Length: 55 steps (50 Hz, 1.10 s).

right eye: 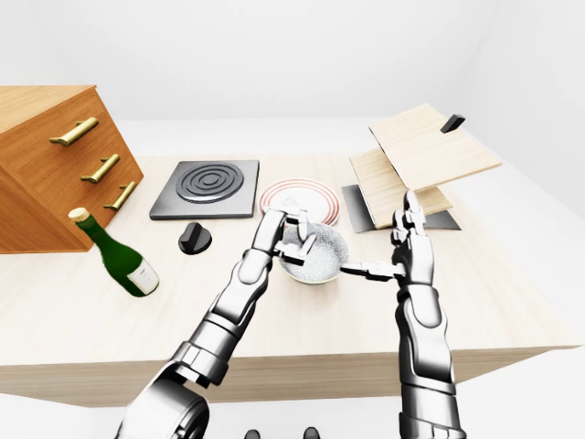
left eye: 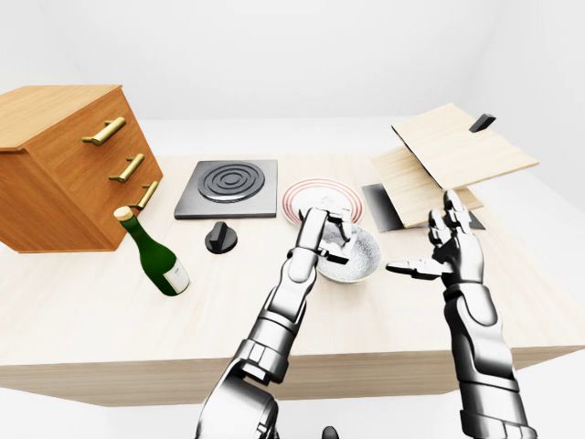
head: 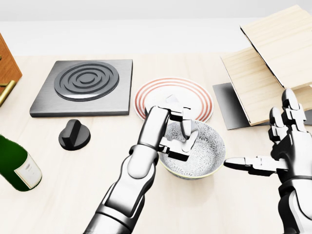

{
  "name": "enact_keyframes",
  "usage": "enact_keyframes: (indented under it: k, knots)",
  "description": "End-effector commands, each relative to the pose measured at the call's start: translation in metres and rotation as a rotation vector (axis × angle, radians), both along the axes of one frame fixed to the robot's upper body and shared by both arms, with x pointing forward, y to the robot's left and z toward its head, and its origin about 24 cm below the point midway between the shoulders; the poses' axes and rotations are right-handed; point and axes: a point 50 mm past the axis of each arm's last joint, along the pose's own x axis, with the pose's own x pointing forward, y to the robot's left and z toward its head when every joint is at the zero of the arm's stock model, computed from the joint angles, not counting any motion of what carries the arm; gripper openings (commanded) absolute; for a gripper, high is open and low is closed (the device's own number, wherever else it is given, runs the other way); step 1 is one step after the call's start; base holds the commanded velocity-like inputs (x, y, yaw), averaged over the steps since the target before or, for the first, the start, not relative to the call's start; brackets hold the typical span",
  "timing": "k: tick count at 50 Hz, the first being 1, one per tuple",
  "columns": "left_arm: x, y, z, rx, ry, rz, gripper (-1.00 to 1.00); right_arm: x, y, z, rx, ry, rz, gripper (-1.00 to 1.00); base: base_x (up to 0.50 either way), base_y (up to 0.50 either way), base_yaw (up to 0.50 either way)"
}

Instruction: Pick up the cream cheese and put it in the bowl.

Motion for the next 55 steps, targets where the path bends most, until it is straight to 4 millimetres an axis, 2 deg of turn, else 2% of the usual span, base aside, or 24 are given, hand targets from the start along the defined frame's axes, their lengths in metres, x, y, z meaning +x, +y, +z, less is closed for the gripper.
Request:
enact_keyframes:
  k: [1, 14, 55]
  knots:
    - [0.008, -0.016, -0.007, -0.017, 0.103, -0.04, -1.0, -0.005, -0.011, 0.007, 0.016, -0.023, -0.019, 1.0, 0.0, 0.0, 0.0]
    - [0.013, -0.022, -0.026, 0.057, 0.226, -0.03, -1.0, -0.006, -0.016, 0.002, 0.033, -0.021, -0.021, 1.0, 0.0, 0.0, 0.0]
    - [0.009, -0.026, -0.036, 0.069, 0.273, -0.04, -1.0, -0.007, -0.016, 0.001, 0.043, -0.026, -0.018, 1.0, 0.0, 0.0, 0.0]
